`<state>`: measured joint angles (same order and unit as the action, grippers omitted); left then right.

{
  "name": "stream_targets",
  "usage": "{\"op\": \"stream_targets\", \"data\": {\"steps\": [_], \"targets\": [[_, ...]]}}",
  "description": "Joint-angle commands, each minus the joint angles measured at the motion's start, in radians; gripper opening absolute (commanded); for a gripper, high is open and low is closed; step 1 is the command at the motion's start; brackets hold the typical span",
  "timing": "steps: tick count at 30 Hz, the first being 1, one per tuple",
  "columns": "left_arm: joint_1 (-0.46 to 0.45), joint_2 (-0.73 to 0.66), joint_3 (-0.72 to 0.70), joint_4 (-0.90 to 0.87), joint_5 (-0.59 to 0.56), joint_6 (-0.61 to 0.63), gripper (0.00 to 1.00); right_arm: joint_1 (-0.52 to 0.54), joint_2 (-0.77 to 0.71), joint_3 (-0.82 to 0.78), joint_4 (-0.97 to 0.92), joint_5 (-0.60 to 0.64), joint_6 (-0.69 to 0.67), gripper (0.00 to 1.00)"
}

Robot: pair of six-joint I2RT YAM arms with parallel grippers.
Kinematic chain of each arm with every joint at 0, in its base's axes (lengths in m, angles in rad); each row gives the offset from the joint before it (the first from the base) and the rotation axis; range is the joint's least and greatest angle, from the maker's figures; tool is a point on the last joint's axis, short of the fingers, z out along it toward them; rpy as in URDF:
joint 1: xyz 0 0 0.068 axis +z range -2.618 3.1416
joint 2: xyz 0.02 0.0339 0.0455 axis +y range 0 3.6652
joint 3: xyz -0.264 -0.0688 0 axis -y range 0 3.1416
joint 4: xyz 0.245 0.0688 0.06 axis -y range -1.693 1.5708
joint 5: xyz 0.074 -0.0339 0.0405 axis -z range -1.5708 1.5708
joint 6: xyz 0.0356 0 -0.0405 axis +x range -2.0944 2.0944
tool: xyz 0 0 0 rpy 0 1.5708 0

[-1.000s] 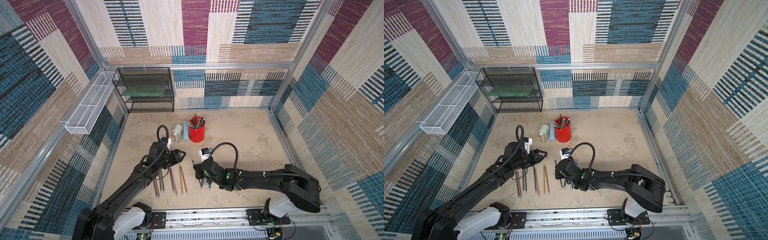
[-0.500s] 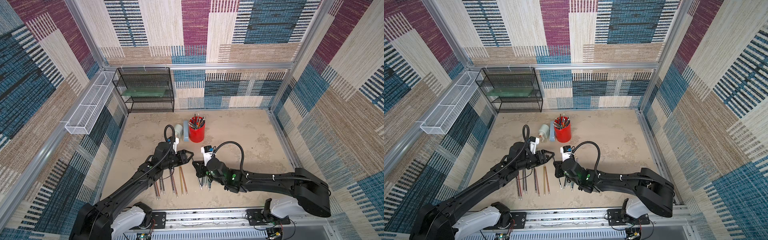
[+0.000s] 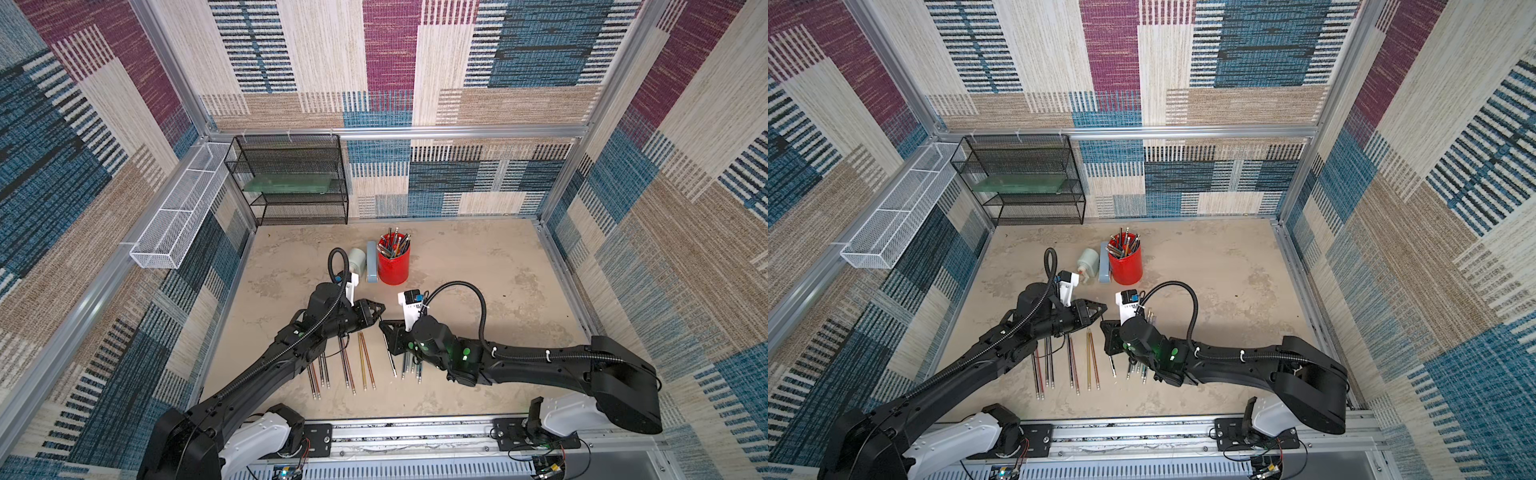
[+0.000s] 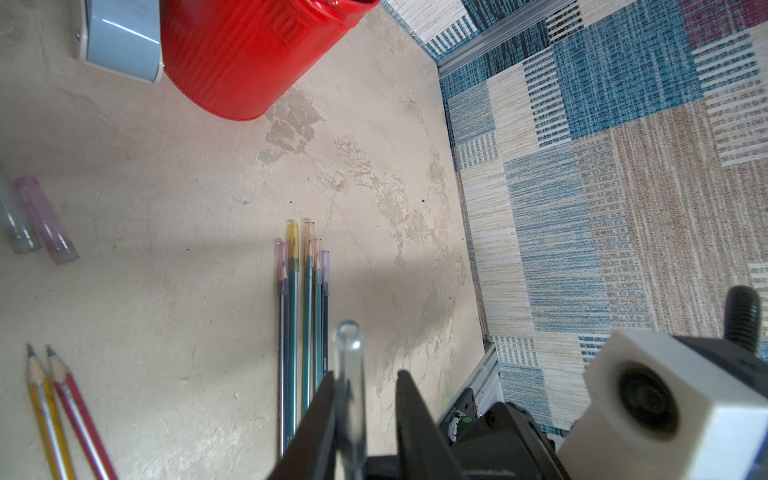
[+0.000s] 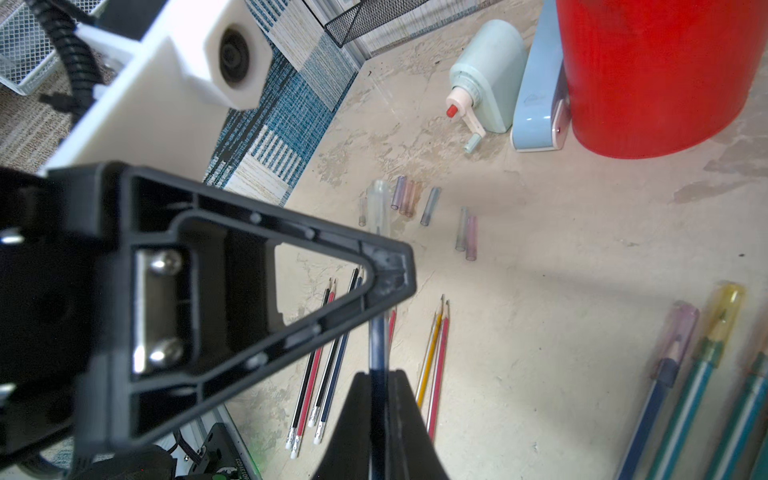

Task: Remove the protective cover of the pencils
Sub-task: Remove the protective sleeve from the pencil.

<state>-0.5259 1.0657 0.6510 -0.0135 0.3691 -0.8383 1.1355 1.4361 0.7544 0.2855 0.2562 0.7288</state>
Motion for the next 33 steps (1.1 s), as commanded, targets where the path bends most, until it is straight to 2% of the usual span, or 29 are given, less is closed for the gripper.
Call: {"op": "stream_targets", "data": {"steps": [1,10,20,33], "targets": [[-0.001,-0.008,0.011,0.019,0.014,-0.011,0.21,0.007,0.000,0.010,0.023,0.005,-0.005,0.00],[-0.003,-0.027,0.001,0.007,-0.010,-0.025,0.12,0.013,-0.017,0.003,0.022,0.007,-0.005,0.00],[-0.003,-0.035,-0.026,0.035,-0.047,-0.061,0.06,0.020,-0.053,-0.055,0.042,0.023,0.000,0.00],[-0.001,-0.028,-0.084,0.106,-0.100,-0.097,0.08,0.043,-0.079,-0.111,0.060,0.034,0.015,0.00]]}}
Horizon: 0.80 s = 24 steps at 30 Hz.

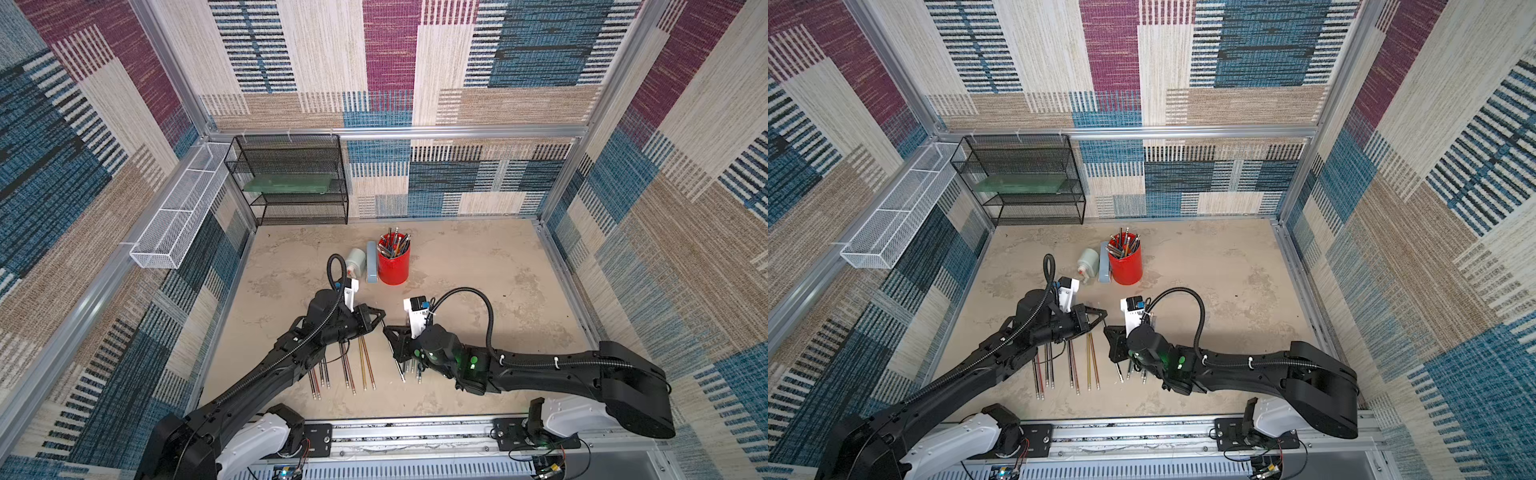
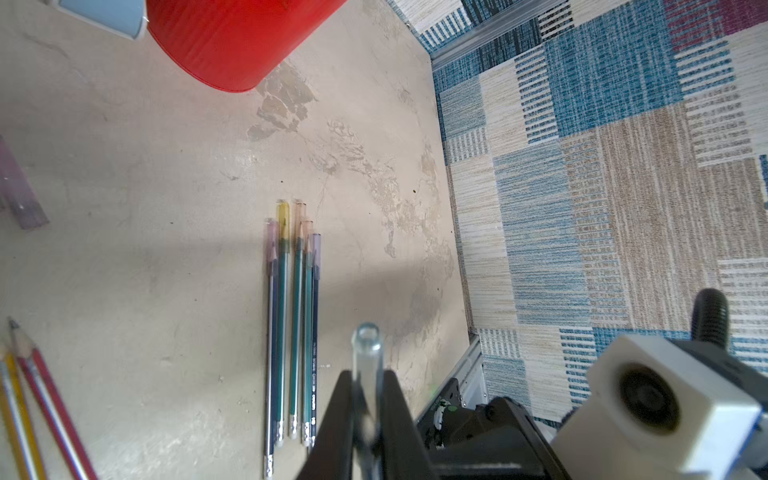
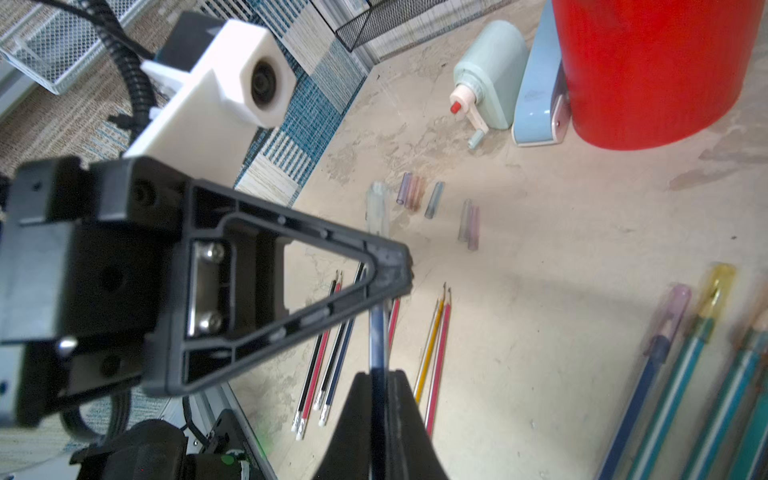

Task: Remove the protective cover of the pencils
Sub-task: Remove the protective sleeve from the pencil.

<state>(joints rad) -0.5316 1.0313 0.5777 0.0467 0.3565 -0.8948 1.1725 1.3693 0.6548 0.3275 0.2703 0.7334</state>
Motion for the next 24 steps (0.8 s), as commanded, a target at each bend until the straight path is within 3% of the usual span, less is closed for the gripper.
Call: {"op": "stream_targets", "data": {"steps": [1,15,24], "targets": [[0.004,0.009,-0.003,0.037,-0.087,-0.039,0.08,0.007,-0.016,-0.011,0.015,0.019,0.015,0.00],[0.004,0.098,0.020,0.037,-0.134,-0.021,0.04,0.027,-0.010,-0.035,-0.016,0.078,0.047,0.00],[0.005,0.230,0.104,-0.031,-0.163,0.040,0.04,-0.009,0.098,0.040,-0.225,0.155,0.201,0.00]]}}
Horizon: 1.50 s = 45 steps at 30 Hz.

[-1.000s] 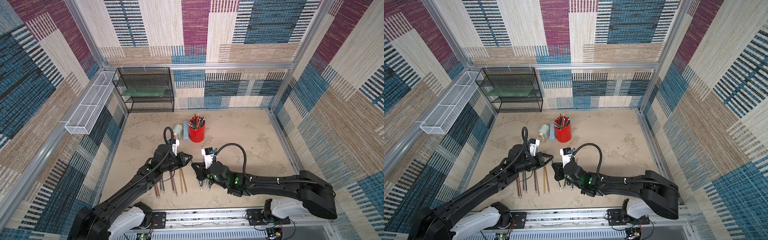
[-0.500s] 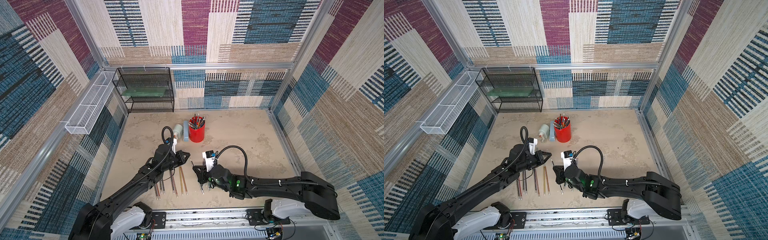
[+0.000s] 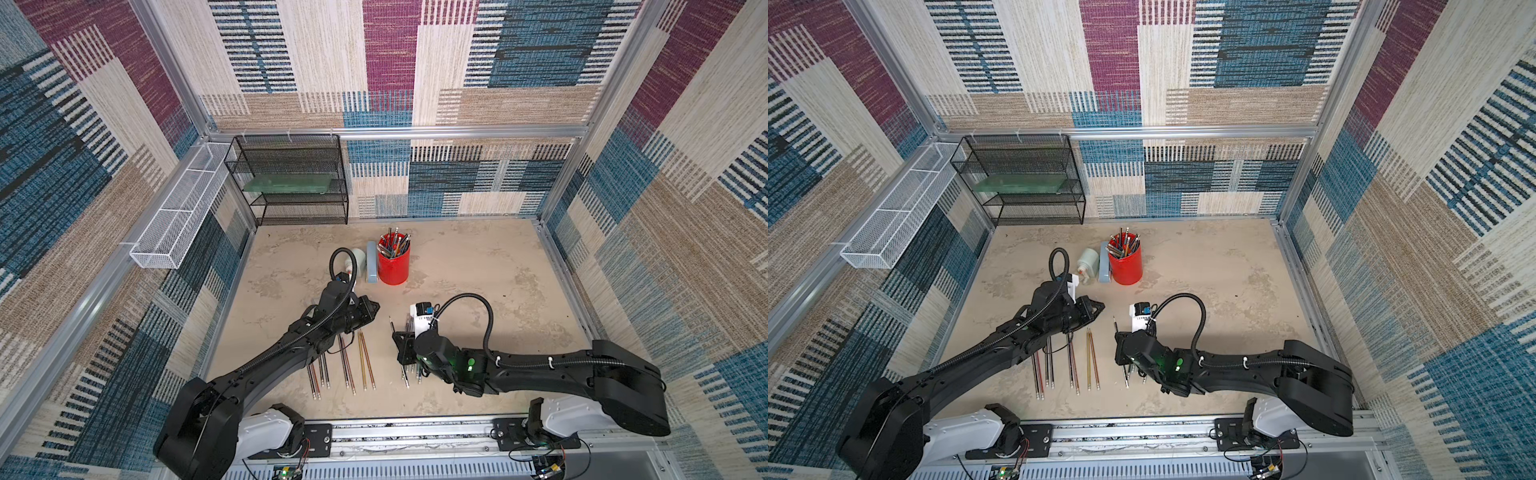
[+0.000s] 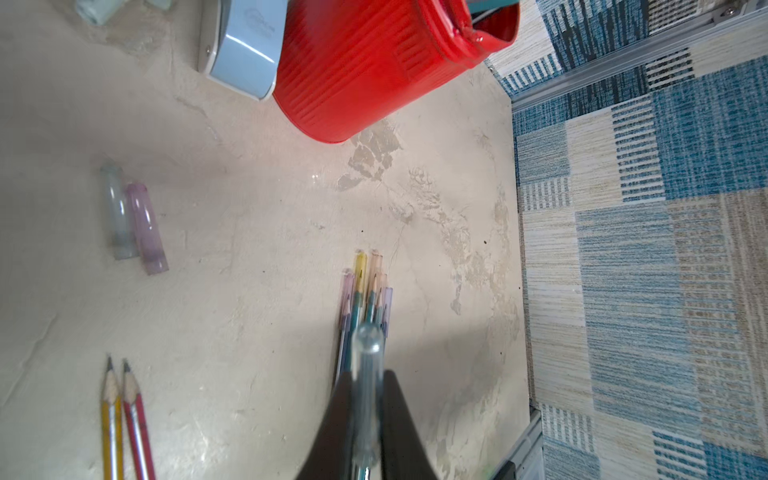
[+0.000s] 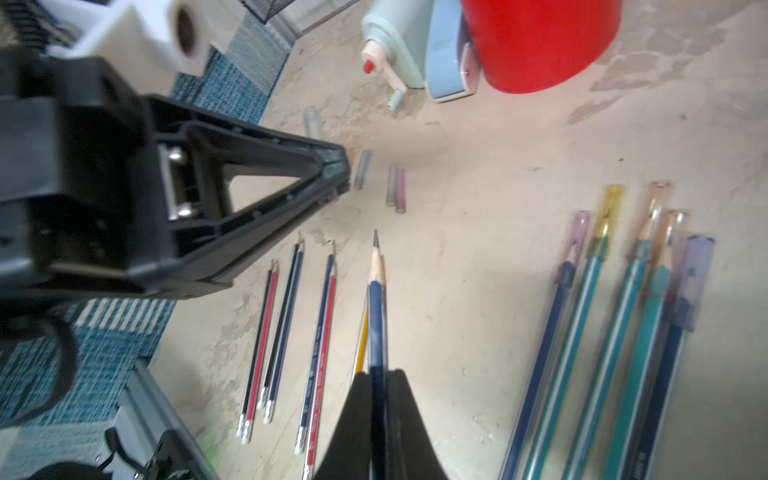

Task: Remove the protective cover of the pencils
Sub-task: Remove the protective sleeve from the pencil, then place the pencil at the center of the board.

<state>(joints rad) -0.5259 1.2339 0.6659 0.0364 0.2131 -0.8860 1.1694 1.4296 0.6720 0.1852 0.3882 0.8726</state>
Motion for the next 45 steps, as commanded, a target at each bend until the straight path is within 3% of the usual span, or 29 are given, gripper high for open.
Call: {"op": "stream_targets", "data": {"steps": [1,6,13,23,35,45], "targets": [[0.000,0.045,0.022,-0.028,-0.033,0.038,0.04,-0.009,0.069,0.039,-0.096,0.031,0.070,0.00],[0.004,0.130,0.114,-0.130,-0.051,0.084,0.02,-0.021,0.212,0.144,-0.148,-0.049,0.072,0.00],[0.006,0.209,0.143,-0.134,-0.084,0.102,0.04,-0.030,0.349,0.238,-0.176,-0.101,0.077,0.00],[0.006,0.309,0.197,-0.147,-0.086,0.112,0.02,-0.039,0.401,0.262,-0.186,-0.117,0.091,0.00],[0.007,0.414,0.251,-0.169,-0.112,0.116,0.01,-0.027,0.403,0.314,-0.333,0.023,0.133,0.00],[0.008,0.490,0.319,-0.231,-0.140,0.122,0.00,-0.036,0.447,0.347,-0.326,-0.018,0.116,0.01]]}}
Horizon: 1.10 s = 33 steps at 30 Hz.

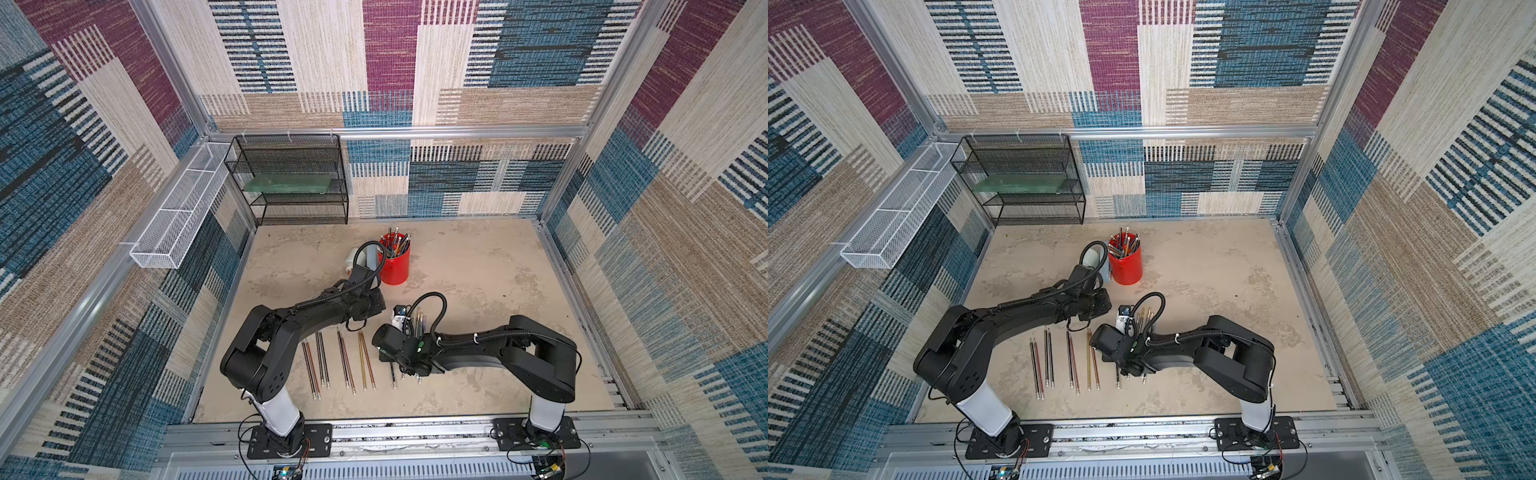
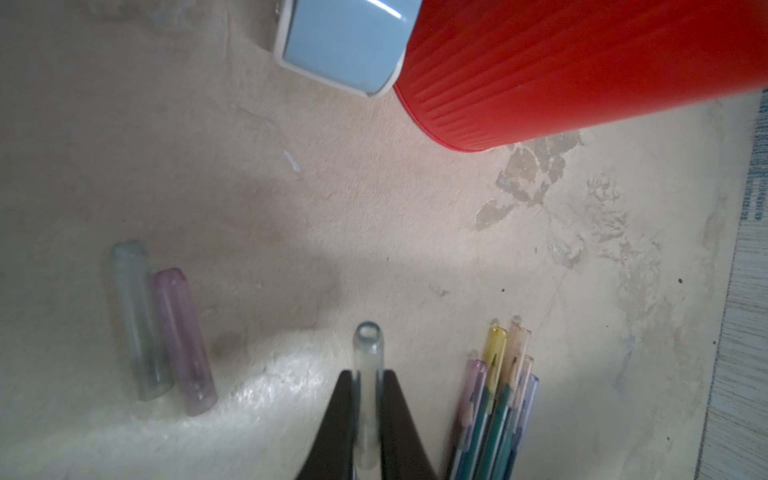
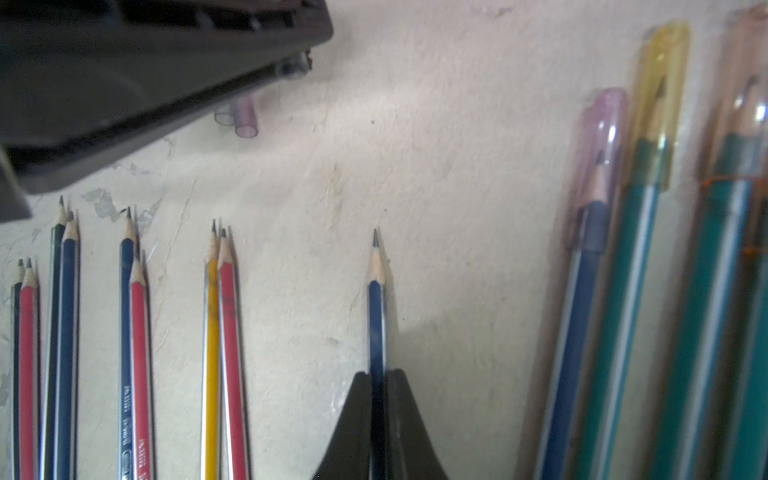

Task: Remove the protective cover of the pencils
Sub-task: Place the pencil at the center of the board.

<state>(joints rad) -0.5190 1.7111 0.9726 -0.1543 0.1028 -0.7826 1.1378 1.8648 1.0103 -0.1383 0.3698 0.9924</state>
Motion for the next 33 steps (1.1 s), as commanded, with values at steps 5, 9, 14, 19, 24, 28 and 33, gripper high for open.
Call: {"op": "stream_targets", "data": {"steps": [5,9,14,19,24,28,33], "targets": [[0.002,0.013,0.040,-0.104,-0.072,0.022,0.00,-0.003,0.016,0.013,0.011,-0.028,-0.013,0.06],[0.000,0.003,0.031,-0.113,-0.100,0.019,0.00,-0.003,0.022,0.016,0.012,-0.028,-0.017,0.13],[0.001,0.013,0.041,-0.128,-0.105,0.020,0.00,-0.003,0.022,0.018,0.019,-0.032,-0.017,0.16],[0.001,0.017,0.038,-0.129,-0.114,0.021,0.00,-0.001,0.027,0.024,0.004,-0.029,0.015,0.13],[0.001,0.022,0.037,-0.126,-0.117,0.022,0.00,0.023,0.038,0.047,0.001,-0.024,0.045,0.13],[0.001,0.033,0.041,-0.127,-0.114,0.024,0.00,0.028,0.065,0.086,-0.030,-0.015,0.052,0.12],[0.002,0.045,0.044,-0.127,-0.112,0.025,0.00,0.022,0.057,0.075,-0.026,-0.011,0.063,0.11]]}}
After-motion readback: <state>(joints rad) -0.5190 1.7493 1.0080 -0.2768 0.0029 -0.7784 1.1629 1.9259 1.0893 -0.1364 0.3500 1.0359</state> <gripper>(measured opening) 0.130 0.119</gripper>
